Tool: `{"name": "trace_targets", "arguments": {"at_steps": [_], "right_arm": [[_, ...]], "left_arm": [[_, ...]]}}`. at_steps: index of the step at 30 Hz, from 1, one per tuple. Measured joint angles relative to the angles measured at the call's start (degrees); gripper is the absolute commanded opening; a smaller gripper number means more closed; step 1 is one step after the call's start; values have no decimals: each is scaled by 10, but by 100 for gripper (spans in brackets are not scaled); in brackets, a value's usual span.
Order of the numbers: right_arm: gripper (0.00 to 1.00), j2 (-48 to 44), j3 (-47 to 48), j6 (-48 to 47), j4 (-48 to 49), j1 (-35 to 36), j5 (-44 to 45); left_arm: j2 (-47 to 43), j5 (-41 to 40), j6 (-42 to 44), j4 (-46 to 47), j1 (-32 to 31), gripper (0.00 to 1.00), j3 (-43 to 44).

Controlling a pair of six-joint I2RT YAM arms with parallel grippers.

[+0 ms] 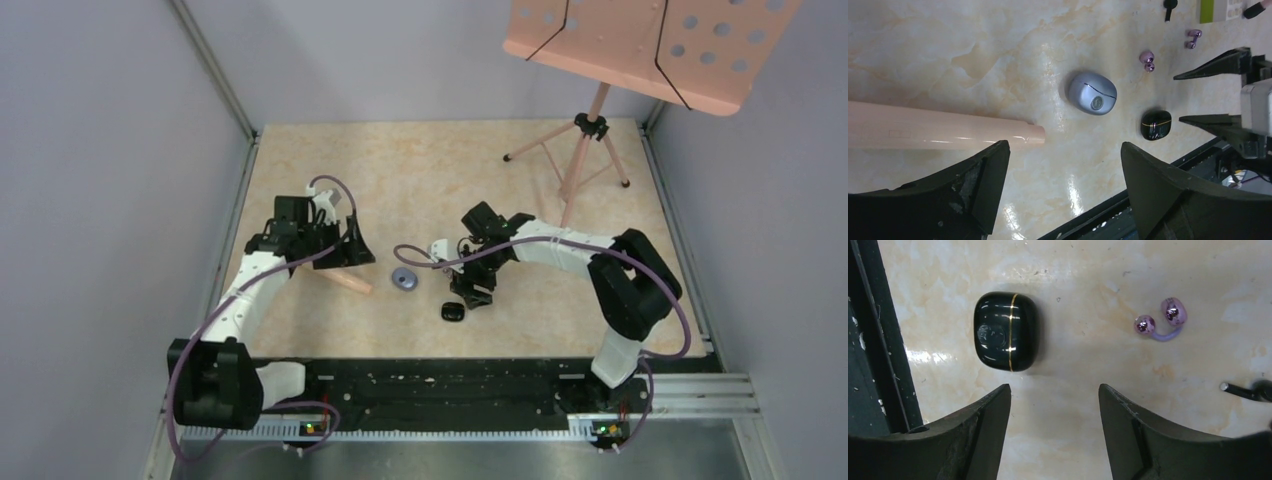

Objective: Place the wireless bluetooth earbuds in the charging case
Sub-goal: Pick up the charging case at the center of the board.

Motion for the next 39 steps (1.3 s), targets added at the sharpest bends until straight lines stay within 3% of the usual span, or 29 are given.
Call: {"name": "trace_targets", "arguments": {"at_steps": [4, 7, 16, 23, 29, 39], "right_arm": [[77, 0, -22, 16, 42, 23, 8], [94, -4, -42, 31, 76, 37, 16], [99, -13, -65, 91, 141, 66, 34], [99, -38, -84, 255, 161, 84, 98], [91, -42, -84, 391, 156, 121, 154], [78, -29, -69, 511, 154, 169, 242]], "left_arm": [[0, 22, -29, 1, 35, 90, -14], [4, 38, -45, 1, 71, 90, -26], [3, 56, -68, 0, 104, 88, -38], [-17, 56, -92, 2, 111, 88, -51], [-22, 55, -108, 5, 115, 88, -69], [-35, 54, -116, 7, 115, 86, -78]]}}
